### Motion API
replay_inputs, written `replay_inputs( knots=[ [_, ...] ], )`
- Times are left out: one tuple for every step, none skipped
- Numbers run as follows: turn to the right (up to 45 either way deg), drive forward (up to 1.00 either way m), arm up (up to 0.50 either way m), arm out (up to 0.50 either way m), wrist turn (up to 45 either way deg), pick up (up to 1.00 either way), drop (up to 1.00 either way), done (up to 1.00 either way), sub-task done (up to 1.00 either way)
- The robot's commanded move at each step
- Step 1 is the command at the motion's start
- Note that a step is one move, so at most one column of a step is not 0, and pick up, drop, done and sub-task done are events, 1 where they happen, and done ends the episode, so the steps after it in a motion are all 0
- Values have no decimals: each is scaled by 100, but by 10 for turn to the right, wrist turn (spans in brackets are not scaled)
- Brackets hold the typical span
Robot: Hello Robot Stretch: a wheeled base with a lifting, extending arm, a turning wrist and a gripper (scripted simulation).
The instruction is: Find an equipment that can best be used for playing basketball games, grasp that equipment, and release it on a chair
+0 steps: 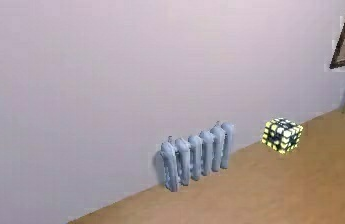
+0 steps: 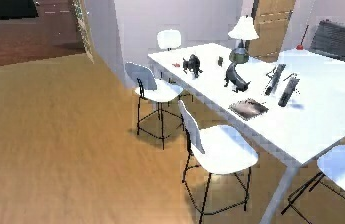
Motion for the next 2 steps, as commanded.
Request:
replay_inputs(
  knots=[
    [450,0,0,0,0,0,0,0,0],
    [90,0,0,0,0,0,0,0,0]
  ],
)
